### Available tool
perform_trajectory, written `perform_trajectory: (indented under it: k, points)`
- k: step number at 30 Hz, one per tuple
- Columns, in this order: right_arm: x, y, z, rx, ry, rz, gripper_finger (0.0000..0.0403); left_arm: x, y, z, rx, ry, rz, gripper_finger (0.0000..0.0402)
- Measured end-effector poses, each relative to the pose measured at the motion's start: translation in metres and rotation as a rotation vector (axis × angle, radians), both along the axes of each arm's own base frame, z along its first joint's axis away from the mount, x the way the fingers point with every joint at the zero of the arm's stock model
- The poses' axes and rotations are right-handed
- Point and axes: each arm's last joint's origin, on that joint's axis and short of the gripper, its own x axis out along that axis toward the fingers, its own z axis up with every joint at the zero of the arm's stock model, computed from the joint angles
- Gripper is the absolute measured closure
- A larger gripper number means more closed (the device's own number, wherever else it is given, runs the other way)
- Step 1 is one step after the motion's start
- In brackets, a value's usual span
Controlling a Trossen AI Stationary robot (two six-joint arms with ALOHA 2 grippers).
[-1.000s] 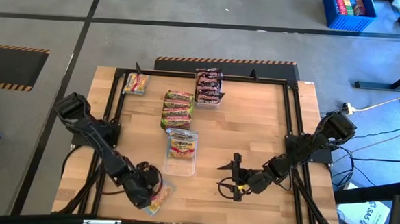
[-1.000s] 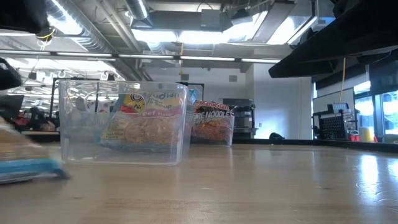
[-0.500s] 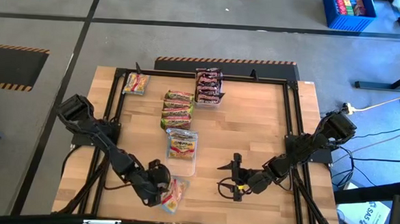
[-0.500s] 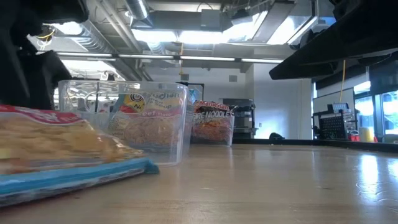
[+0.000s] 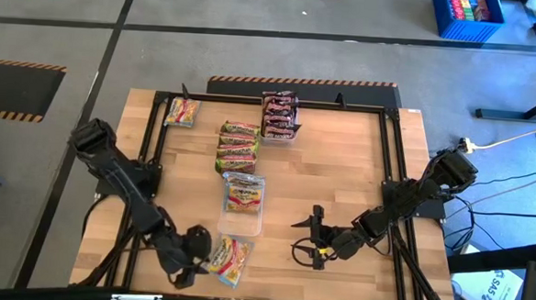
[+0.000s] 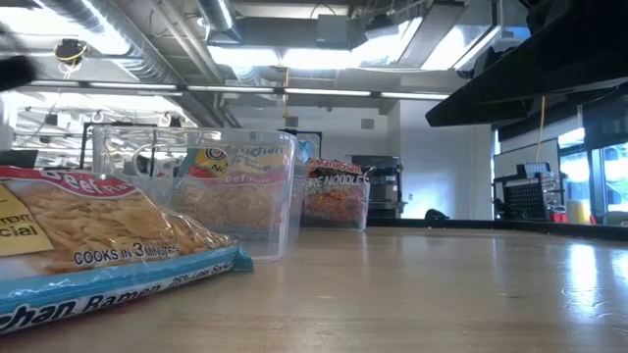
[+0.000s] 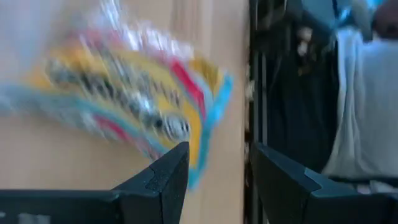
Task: Sort Maruchan noodles
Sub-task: Put the bottom blue noodle pack into the bottom transparent bin
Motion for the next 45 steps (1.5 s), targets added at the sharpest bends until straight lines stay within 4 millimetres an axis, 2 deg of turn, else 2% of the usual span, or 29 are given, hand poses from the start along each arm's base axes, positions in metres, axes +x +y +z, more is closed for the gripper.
perform_trajectory:
  k: [7,13,21,28,31,37,45]
  points:
    - [0.000,0.000,0.000,-0.001,-0.001,-0.003,0.0149,-0.007,-0.015,-0.029,0.024,0.121,-0.027,0.0233]
    - [0.000,0.000,0.000,-0.003,-0.002,-0.006,0.0149,0.010,-0.008,-0.049,0.046,0.151,0.016,0.0233]
    - [0.000,0.000,0.000,-0.007,-0.002,-0.004,0.0149,0.040,0.013,-0.044,0.148,-0.035,0.105,0.0233]
    - [0.000,0.000,0.000,-0.009,-0.002,-0.004,0.0149,0.056,0.027,-0.038,0.260,-0.174,0.195,0.0234]
    - [0.000,0.000,0.000,-0.008,-0.002,-0.003,0.0149,0.057,0.029,-0.039,0.257,-0.162,0.189,0.0234]
    - [0.000,0.000,0.000,-0.009,-0.002,-0.003,0.0149,0.050,0.020,-0.040,0.245,-0.143,0.132,0.0234]
    - [0.000,0.000,0.000,0.002,0.000,0.013,0.0149,0.040,0.011,-0.028,0.232,-0.187,0.119,0.0234]
